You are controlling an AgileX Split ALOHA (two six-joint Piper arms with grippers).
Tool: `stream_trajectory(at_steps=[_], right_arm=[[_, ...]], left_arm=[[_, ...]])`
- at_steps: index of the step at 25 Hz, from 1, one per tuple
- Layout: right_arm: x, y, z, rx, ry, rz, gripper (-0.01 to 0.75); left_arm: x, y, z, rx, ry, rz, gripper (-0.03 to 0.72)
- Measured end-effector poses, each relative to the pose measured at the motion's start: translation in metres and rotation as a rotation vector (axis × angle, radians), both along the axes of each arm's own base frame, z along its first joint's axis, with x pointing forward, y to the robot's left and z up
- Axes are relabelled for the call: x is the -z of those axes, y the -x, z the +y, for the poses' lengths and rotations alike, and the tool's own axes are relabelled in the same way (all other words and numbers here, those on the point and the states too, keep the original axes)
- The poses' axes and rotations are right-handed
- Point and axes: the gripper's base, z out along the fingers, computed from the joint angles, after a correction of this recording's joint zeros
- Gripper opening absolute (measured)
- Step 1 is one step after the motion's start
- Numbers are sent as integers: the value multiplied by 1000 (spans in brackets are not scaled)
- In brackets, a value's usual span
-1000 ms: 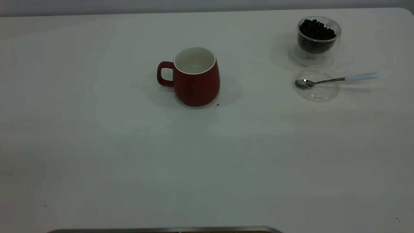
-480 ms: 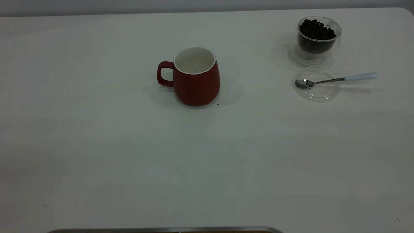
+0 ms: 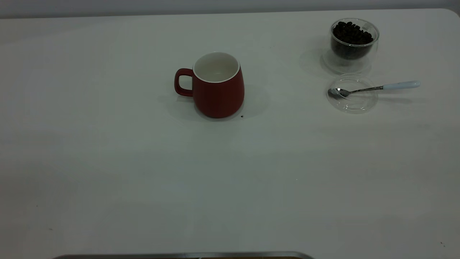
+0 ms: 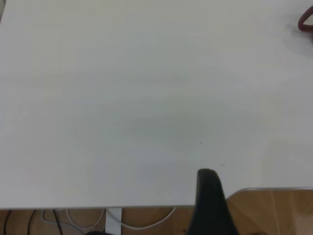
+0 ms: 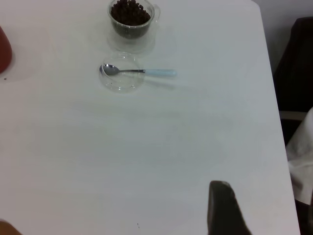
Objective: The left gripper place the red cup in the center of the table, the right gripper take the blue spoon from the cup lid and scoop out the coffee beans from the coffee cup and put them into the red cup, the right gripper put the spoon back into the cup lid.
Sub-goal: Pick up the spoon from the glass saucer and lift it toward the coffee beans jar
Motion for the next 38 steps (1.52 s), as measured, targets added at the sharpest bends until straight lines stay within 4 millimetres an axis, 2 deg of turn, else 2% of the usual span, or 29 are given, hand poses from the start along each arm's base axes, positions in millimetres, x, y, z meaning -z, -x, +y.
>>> stream_trajectory(at_steps=[9,11,13,15,18,21,25,29,34,38], right_arm=[[-2,0,0,1,-8,-12,441],[-11,-2,0,15,-31,-25,443],[-26,-15,0,32,-59,-13,458],[-42,-35,1,36,-79,19,494],[-56,-78,3,33,-99,118,572],[-52,-128,7,-3,-127,263,619],[-26,-189,20,-99,-224,422,623],[3,-241,32,-202,-316,518,619],[34,-293,42,-247,-452,574,613],[58,-320,30,-204,-575,615,610]], left_arm=[[0,0,0,-1,1,1,587],[0,0,0,-1,1,1,587],[0,0,0,-1,1,1,587],[0,0,0,-1,1,0,587],[0,0,0,-1,1,0,587],[0,0,0,-1,1,0,587],[0,0,0,0,1,1,587],[0,0,0,1,3,2,587],[0,0,0,1,3,2,587],[0,0,0,1,3,2,587]])
